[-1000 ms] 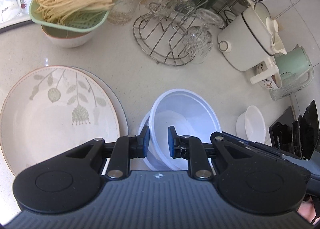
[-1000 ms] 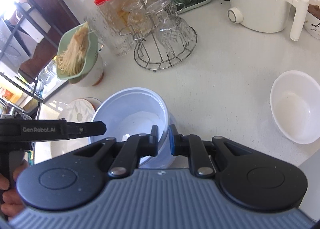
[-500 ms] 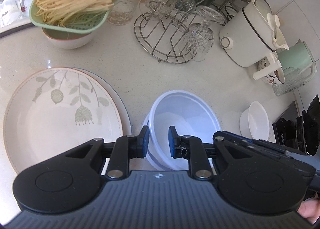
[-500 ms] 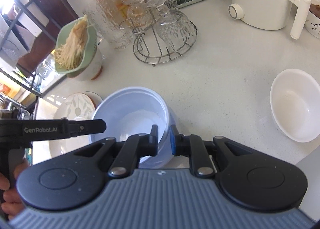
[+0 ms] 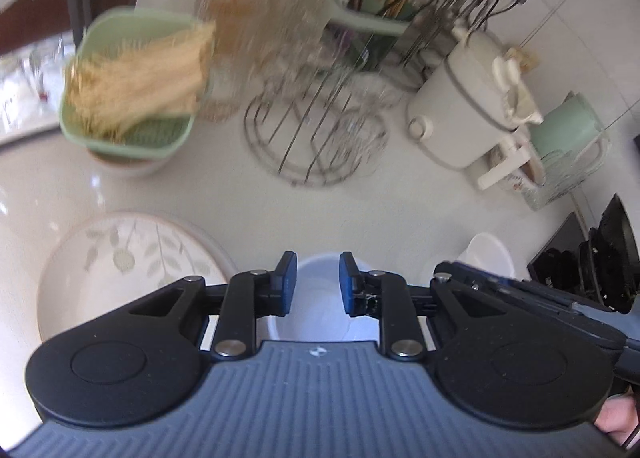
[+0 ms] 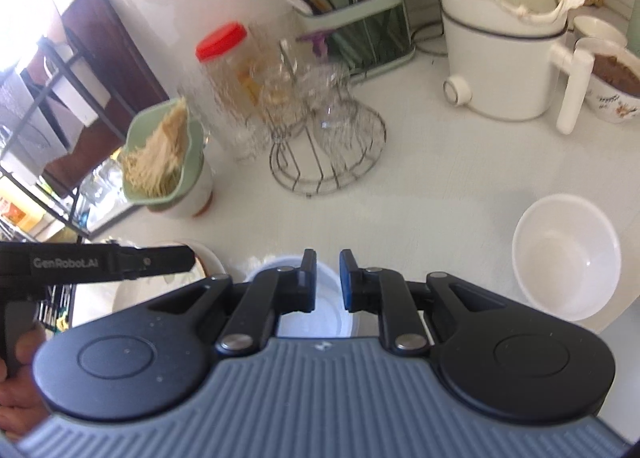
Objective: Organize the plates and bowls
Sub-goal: 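Open both grippers to release the nested bowl, then move both grippers toward the white bowl, then close both grippers on the rim of the white bowl, then lift the white bowl with both grippers and carry it to the translucent bowls, then lower the white bowl into the translucent bowls with both grippers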
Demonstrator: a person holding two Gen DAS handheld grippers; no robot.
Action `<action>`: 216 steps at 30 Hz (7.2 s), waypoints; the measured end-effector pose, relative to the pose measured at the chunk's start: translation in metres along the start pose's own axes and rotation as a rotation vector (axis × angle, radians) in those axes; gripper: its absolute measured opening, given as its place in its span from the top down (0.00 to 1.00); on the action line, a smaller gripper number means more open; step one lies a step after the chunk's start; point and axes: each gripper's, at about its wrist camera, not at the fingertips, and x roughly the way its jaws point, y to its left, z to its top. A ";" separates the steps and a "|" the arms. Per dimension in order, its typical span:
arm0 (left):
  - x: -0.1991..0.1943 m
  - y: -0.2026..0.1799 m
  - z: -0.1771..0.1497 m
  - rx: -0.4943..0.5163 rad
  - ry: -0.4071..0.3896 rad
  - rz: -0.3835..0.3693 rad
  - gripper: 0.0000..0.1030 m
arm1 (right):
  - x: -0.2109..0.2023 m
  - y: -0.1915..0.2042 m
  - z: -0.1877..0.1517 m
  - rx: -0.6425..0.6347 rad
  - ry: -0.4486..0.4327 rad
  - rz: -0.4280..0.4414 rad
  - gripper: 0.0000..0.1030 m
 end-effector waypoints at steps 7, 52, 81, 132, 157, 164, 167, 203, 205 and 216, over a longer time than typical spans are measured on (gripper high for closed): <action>-0.032 -0.020 0.016 0.063 -0.087 -0.013 0.76 | -0.025 0.002 0.014 0.023 -0.082 -0.004 0.85; 0.076 -0.136 0.018 0.369 0.085 -0.127 0.57 | -0.063 -0.104 -0.001 0.221 -0.206 -0.268 0.84; 0.202 -0.195 0.029 0.411 0.319 -0.164 0.45 | -0.013 -0.200 0.011 0.434 -0.116 -0.289 0.41; 0.177 -0.190 0.011 0.322 0.379 -0.191 0.88 | -0.025 -0.201 -0.020 0.446 -0.008 -0.178 0.87; 0.058 -0.117 0.014 0.120 0.248 -0.243 0.87 | -0.072 -0.125 -0.003 0.331 -0.059 -0.035 0.87; 0.044 -0.086 0.008 0.032 0.191 -0.201 0.87 | -0.054 -0.105 0.005 0.260 -0.011 0.020 0.87; 0.038 -0.075 0.009 -0.009 0.162 -0.178 0.87 | -0.043 -0.094 0.009 0.217 0.024 0.039 0.87; 0.045 0.046 -0.045 -0.311 0.115 -0.003 0.87 | 0.060 -0.007 -0.002 -0.055 0.241 0.095 0.85; 0.046 0.052 -0.044 -0.331 0.118 -0.002 0.87 | 0.061 -0.009 -0.002 -0.056 0.253 0.093 0.85; 0.047 0.065 -0.036 -0.338 0.121 0.018 0.87 | 0.059 -0.031 0.003 0.028 0.231 0.154 0.82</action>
